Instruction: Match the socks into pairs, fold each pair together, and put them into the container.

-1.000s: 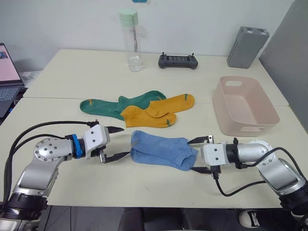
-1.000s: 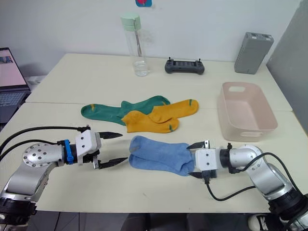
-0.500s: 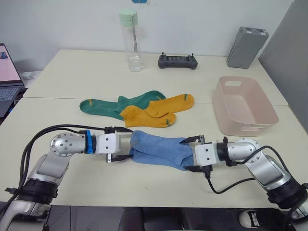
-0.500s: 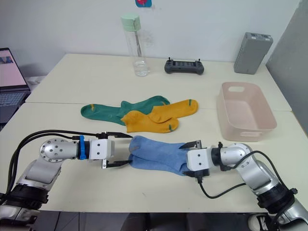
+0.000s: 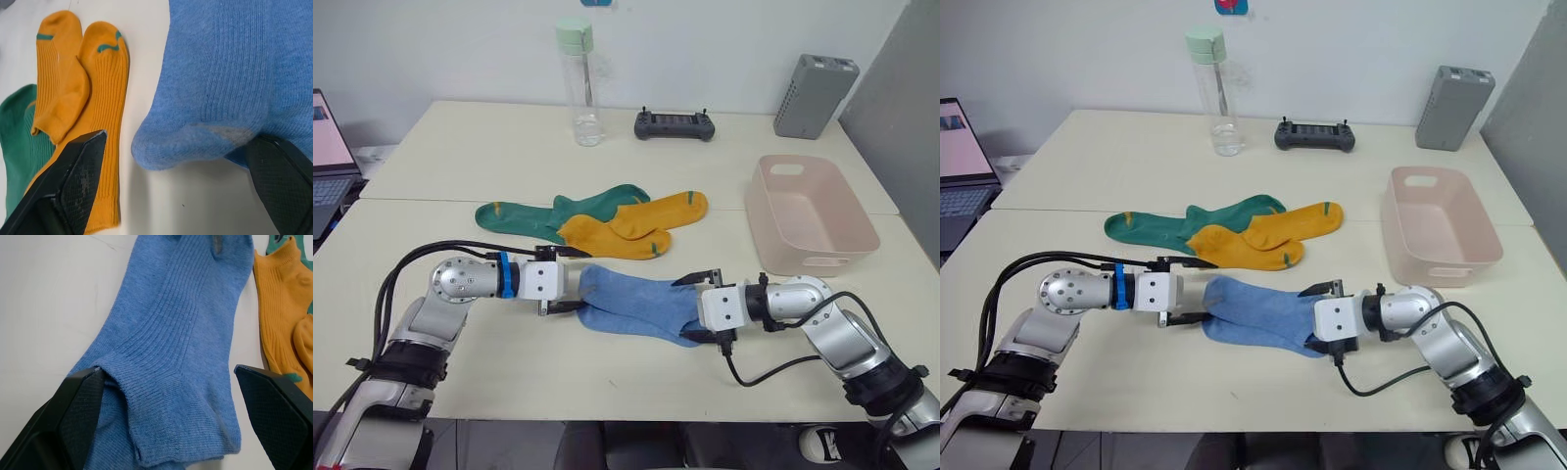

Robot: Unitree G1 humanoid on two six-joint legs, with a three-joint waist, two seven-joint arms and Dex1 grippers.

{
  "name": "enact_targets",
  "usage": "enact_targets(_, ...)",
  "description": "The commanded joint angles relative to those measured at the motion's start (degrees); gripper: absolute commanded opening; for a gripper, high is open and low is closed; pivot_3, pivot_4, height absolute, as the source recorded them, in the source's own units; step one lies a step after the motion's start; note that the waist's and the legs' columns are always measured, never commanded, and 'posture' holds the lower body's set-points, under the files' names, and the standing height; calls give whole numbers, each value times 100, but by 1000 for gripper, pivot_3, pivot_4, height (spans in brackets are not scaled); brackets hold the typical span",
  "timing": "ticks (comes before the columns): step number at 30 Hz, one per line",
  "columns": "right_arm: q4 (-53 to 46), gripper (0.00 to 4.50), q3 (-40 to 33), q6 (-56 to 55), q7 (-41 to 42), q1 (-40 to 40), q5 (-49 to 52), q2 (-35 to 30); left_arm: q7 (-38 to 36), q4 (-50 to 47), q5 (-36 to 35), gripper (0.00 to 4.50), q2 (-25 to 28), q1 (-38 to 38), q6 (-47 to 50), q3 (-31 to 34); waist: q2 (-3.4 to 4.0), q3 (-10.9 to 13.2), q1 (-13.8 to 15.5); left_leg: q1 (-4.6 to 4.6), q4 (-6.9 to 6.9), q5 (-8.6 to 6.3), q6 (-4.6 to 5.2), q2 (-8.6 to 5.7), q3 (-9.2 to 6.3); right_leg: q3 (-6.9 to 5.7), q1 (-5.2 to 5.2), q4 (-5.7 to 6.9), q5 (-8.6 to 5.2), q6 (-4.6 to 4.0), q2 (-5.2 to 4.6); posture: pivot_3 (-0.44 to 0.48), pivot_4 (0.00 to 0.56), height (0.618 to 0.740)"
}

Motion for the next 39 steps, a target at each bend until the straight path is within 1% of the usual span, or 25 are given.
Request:
enact_targets(1, -118, 4314, 12, -200, 54, -44, -38, -18, -101, -53, -124, 4500, -43, -91, -122, -47, 0, 0, -1, 0, 0, 0, 0, 0, 0, 0, 0, 0, 0, 0, 0, 0, 150, 740)
enact_targets(3, -110, 3954, 50, -246, 82, -69, -46, -23, -202, -70, -168, 4500, -47, -96, -145, -71, 0, 0, 0, 0, 0, 0, 0, 0, 0, 0, 0, 0, 0, 0, 0, 0, 150, 740)
enact_targets(6, -86, 2956, 109, -261, 109, -84, -54, 16, -298, -94, -197, 4500, -50, -84, -157, -84, 0, 0, 0, 0, 0, 0, 0, 0, -1, 0, 1, 1, 10, -17, 0, 0, 150, 740)
enact_targets(7, -88, 2556, 116, -255, 134, -78, -47, 25, -328, -105, -220, 4500, -53, -77, -147, -85, 0, 0, 0, 0, 1, 0, 0, 0, -1, -1, 1, 1, 11, -19, 0, 0, 150, 740)
enact_targets(10, -115, 1595, 81, -232, 162, -64, -4, 60, -392, -163, -265, 3944, -59, -53, -140, -78, 0, 0, 0, 0, 2, 0, 0, 0, -1, -1, 1, 2, 12, -20, 0, 0, 150, 740)
enact_targets(14, -140, 162, -33, -167, 222, -56, 168, 53, -534, -271, -406, 2686, -25, -15, -37, -60, 0, 0, -1, 0, 7, 0, 0, 0, -1, -1, 4, 2, 13, -18, 0, 0, 150, 740)
enact_targets(15, -151, 0, -71, -132, 233, -48, 227, 47, -560, -286, -435, 2369, -16, -10, -16, -48, 0, 0, -1, 0, 8, 0, 0, 0, -2, -1, 4, 3, 13, -18, 0, 0, 150, 740)
enact_targets(20, -185, 0, -314, 132, 220, -2, 562, 39, -643, -332, -598, 803, 19, 16, 202, 42, 0, 0, -2, 0, 16, 0, 0, 0, -3, -1, 6, 6, 14, -16, 0, 0, 150, 740)
enact_targets(22, -228, 0, -442, 336, 179, 13, 771, 100, -676, -438, -761, 167, 16, 43, 479, 94, 0, 0, -3, 0, 18, 0, 0, 0, -3, 0, 8, 7, 15, -15, 0, 0, 150, 740)
enact_targets(23, -247, 0, -492, 419, 163, 20, 855, 124, -698, -517, -840, 38, 19, 59, 660, 114, 0, 0, -7, 0, 19, 0, 0, 0, -3, 0, 8, 7, 16, -14, 0, 0, 150, 740)
enact_targets(28, -444, 0, -817, 1083, 4, 33, 1346, 295, -684, -798, -1143, 38, 17, 90, 1262, 242, 0, 0, -17, 0, 24, 0, 0, 0, -7, -2, 9, 15, 16, -13, 1, 0, 150, 740)
enact_targets(30, -583, 0, -1010, 1417, -102, 22, 1591, 357, -609, -979, -1385, 38, -15, 45, 1742, 365, 0, 0, -21, 0, 29, 0, 0, 0, -8, -2, 8, 22, 16, -13, 2, 0, 150, 740)
enact_targets(34, -838, 0, -1384, 2116, -245, -13, 2145, 419, -509, -1602, -2052, 38, -5, -41, 3156, 588, 0, 0, -36, 0, 46, 0, 0, 0, -11, -3, 8, 40, 12, -7, 2, 0, 150, 740)
enact_targets(36, -1061, 0, -1645, 2665, -323, -40, 2637, 451, -498, -2068, -2580, 38, 120, -34, 4167, 716, 0, 0, -40, -2, 56, 0, 0, 0, -14, -4, 8, 49, 0, 12, 4, 0, 150, 740)
enact_targets(37, -1224, 0, -1788, 3053, -370, -61, 2984, 464, -483, -2275, -2804, 38, 187, -29, 4591, 785, 0, 0, -40, -3, 60, 0, 0, 0, -15, -3, 7, 54, 0, 12, 4, 0, 150, 740)
enact_targets(38, -1514, 0, -2048, 3701, -457, -61, 3658, 429, -520, -2609, -3228, 38, 361, 18, 5220, 898, 0, 0, -43, -3, 64, 0, 0, 0, -15, -3, 6, 58, -1, 13, 4, 0, 150, 740)
enact_targets(39, -1733, 0, -2208, 4140, -494, -32, 4081, 367, -527, -2859, -3538, 38, 488, 68, 5683, 990, -1, 1, -47, -3, 66, 0, 0, 0, -16, -2, 6, 62, -2, 13, 4, 0, 150, 740)
